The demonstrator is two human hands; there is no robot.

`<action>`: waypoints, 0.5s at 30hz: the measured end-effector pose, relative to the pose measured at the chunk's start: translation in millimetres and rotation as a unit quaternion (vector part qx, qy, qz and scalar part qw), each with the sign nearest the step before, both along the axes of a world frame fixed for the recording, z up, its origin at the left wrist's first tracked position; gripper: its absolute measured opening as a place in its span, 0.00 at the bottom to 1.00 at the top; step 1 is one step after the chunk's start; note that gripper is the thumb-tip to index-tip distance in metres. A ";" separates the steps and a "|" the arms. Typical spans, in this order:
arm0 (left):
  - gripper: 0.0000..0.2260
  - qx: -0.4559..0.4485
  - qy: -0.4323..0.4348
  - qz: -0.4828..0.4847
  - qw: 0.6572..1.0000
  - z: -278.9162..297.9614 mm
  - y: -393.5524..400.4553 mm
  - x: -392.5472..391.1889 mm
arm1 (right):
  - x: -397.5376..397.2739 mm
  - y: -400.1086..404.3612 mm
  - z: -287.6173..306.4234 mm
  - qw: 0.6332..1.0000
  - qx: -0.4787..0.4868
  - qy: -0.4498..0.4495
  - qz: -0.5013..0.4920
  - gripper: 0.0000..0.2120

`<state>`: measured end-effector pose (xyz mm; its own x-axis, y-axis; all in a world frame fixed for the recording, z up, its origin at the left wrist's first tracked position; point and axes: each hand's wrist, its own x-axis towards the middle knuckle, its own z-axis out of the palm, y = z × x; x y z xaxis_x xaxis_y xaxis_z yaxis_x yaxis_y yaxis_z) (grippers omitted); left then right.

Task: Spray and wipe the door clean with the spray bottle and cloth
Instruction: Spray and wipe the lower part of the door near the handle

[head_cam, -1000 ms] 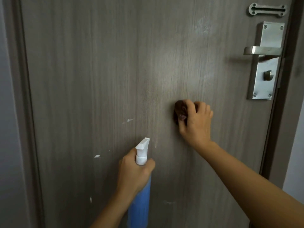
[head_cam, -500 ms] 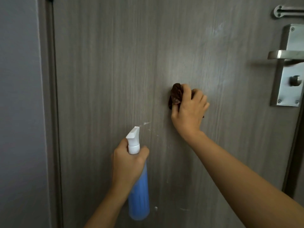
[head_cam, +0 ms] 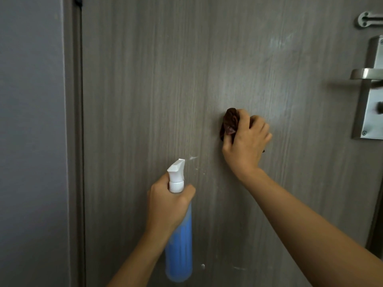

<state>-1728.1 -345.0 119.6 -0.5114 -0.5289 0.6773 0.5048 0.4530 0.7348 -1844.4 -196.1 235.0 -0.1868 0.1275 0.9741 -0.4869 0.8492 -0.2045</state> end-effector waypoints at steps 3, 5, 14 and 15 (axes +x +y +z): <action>0.11 0.013 0.011 -0.007 1.000 -4.6 -5.6 4.1 | 3.8 -13.3 -0.9 0.999 0.037 0.002 0.000 0.23; 0.11 0.021 0.010 -0.005 1.000 -7.5 -10.1 6.8 | 7.0 -26.8 -4.4 0.997 0.076 -0.002 -0.009 0.25; 0.09 0.055 -0.015 0.010 0.998 -14.6 -21.4 17.7 | 12.0 -38.6 -106.0 0.920 0.385 0.063 0.021 0.28; 0.10 0.054 -0.015 0.009 0.998 -15.4 -22.6 18.9 | 10.3 -27.8 -111.0 0.912 0.403 0.067 0.022 0.30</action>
<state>-1709.1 -367.6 104.2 -0.5213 -0.6063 0.6005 0.4741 0.3793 0.7946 -1834.1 -223.9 123.9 -0.0471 -0.6454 0.7624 -0.4981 0.6767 0.5422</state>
